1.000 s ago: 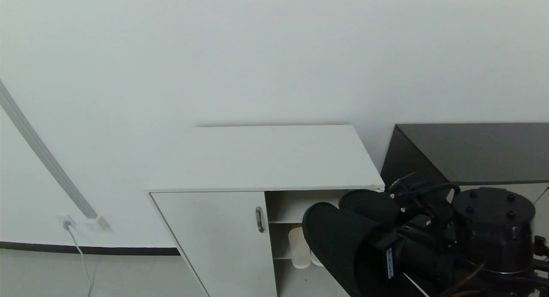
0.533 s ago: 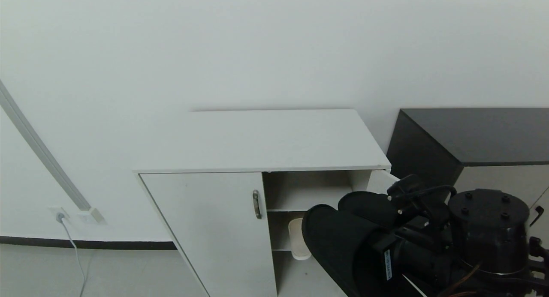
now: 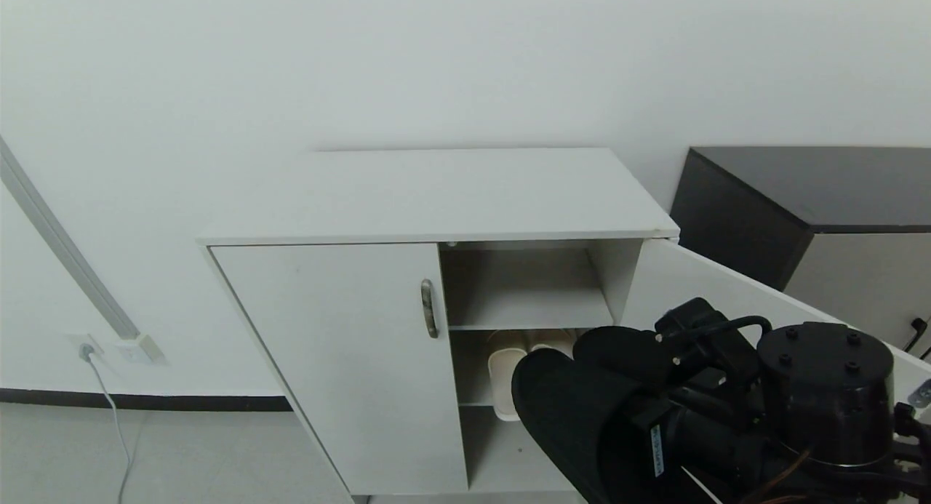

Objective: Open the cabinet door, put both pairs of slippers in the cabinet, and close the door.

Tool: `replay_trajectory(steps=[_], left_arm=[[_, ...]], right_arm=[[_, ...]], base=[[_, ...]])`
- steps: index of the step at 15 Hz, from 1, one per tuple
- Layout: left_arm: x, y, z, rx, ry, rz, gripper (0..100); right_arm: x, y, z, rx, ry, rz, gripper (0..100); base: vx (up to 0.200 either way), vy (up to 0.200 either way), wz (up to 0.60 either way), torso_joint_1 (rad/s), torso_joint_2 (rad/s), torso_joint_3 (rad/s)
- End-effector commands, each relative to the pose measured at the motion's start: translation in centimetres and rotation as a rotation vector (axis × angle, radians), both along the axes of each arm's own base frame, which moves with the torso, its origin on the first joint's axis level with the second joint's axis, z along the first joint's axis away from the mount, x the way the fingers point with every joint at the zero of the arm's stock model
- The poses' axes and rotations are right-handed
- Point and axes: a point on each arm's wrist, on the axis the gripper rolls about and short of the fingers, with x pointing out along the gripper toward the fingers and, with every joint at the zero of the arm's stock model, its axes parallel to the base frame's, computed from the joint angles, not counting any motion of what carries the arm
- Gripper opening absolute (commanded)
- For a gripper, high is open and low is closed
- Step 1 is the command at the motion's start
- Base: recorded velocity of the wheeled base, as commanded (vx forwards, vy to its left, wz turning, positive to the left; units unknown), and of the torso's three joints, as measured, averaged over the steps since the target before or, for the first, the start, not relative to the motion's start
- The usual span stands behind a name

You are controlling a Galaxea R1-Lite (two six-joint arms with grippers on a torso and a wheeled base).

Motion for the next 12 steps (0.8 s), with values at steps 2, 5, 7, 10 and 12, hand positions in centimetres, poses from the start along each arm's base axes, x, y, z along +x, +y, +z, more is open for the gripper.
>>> replay_trajectory(steps=[2,5,7,10,12], left_arm=[[0.00,0.00,0.01,0.000,-0.002,0.000,0],[0.00,0.00,0.01,0.000,-0.002,0.000,0],[0.00,0.00,0.01,0.000,-0.002,0.000,0],[0.00,0.00,0.00,0.000,0.000,0.000,0],[0.00,0.00,0.01,0.000,-0.002,0.000,0]], right_arm=[[-0.02,-0.02,-0.09,-0.003,0.002,0.000,0],[-0.04,-0.04,-0.13,-0.004,0.003,0.000,0],[-0.04,-0.04,-0.13,-0.004,0.003,0.000,0],[-0.04,-0.04,-0.13,-0.004,0.003,0.000,0],[-0.08,-0.03,-0.24,-0.008,0.006,0.002,0]], base=[[0.000,0.000,0.00,-0.176,0.49,0.317],[0.000,0.000,0.00,-0.144,0.48,0.330],[0.000,0.000,0.00,-0.134,0.47,0.339],[0.000,0.000,0.00,-0.108,0.46,0.351],[0.000,0.000,0.00,-0.075,0.45,0.373]])
